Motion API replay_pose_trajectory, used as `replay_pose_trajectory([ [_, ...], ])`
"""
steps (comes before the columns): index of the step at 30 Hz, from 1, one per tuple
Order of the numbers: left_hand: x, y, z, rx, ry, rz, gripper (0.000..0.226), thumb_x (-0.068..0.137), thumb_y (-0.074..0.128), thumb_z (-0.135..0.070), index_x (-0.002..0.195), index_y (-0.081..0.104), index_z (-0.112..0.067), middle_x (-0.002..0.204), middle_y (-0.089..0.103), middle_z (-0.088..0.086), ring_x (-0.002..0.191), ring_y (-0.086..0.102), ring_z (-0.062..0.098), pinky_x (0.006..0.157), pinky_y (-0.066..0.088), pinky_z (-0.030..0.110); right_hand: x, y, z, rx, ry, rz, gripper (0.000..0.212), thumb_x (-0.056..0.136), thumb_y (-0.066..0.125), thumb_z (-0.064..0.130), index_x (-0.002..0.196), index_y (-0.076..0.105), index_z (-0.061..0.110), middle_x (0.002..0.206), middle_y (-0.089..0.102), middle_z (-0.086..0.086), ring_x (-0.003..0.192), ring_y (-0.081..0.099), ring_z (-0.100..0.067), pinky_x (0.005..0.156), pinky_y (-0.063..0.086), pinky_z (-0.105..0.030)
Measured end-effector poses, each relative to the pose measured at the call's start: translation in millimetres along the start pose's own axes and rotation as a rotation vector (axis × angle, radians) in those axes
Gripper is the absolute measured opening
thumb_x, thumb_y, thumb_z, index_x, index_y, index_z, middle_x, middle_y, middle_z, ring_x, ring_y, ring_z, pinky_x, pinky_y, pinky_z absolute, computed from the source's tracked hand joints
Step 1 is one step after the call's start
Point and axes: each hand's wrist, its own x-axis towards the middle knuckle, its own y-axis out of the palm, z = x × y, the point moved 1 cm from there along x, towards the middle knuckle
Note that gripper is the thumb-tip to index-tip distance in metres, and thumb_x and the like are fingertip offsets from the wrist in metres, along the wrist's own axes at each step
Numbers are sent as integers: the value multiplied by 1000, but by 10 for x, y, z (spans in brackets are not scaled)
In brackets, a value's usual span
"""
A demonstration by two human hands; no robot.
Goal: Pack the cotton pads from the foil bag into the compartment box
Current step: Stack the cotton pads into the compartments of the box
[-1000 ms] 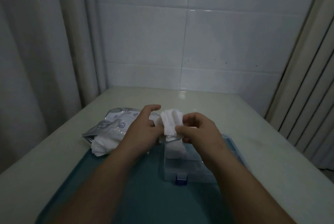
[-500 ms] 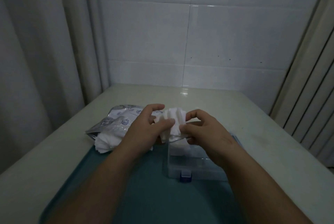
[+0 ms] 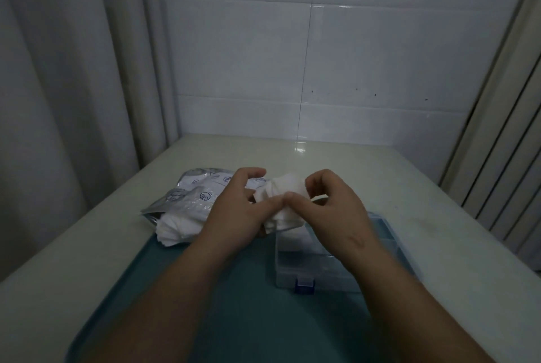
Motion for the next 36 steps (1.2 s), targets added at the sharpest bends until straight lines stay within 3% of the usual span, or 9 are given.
replay_pose_trajectory([
  [3,4,9,-2,-65,-22,11,45,85,71,-20,123,50,-32,93,71,12,72,70,25,56,58,33,15,-6,-11,-53,-37,-87,11,88,64,31,79,61,25,76,63,10,71,60,-5,61,47,-17],
  [8,15,10,24,-176,-77,6,44,86,69,-16,123,51,-33,99,68,17,68,67,22,54,53,30,26,-29,-40,49,-11,-121,7,87,67,28,81,69,29,77,69,11,72,68,-9,68,60,-28],
  [12,21,13,27,-183,-76,-29,44,86,68,-16,121,50,-33,98,67,20,62,63,20,50,50,28,28,-88,-4,185,31,-214,7,88,65,27,82,69,29,78,69,10,74,66,-9,68,56,-28],
  [16,5,18,8,-115,-35,-64,45,85,69,-21,122,46,-33,93,68,18,58,61,22,46,48,26,5,-153,78,400,150,-36,8,86,69,23,86,73,16,67,66,4,63,57,-12,61,50,-26],
  [20,-20,47,-17,-125,-43,-49,47,83,69,-21,122,47,-34,91,68,14,59,62,19,43,46,21,-10,-49,41,202,129,-15,10,81,74,23,79,69,14,72,67,-1,64,60,-12,60,53,-26],
  [24,-18,39,-19,-144,-69,-7,52,82,66,-13,123,47,-37,98,68,15,74,69,28,55,55,30,21,-7,-37,28,111,-11,18,80,73,30,85,57,22,84,62,2,78,60,-16,72,55,-33],
  [28,-28,37,-35,-226,-86,39,55,83,61,-4,127,45,-34,107,65,16,85,71,30,64,60,39,31,-49,-37,40,187,152,22,81,68,37,92,51,28,99,63,6,90,61,-17,80,56,-40],
  [32,-38,31,-33,-220,-87,86,58,83,57,0,127,44,-34,111,61,16,90,69,32,69,61,45,29,-94,-6,23,213,243,18,82,67,32,91,53,26,101,65,2,92,61,-21,84,55,-42],
  [36,-62,41,-56,-206,-67,133,57,83,58,0,126,45,-35,109,66,12,93,68,29,69,61,38,36,-131,-7,41,239,305,22,81,69,26,94,52,24,104,65,0,93,62,-21,82,57,-37],
])
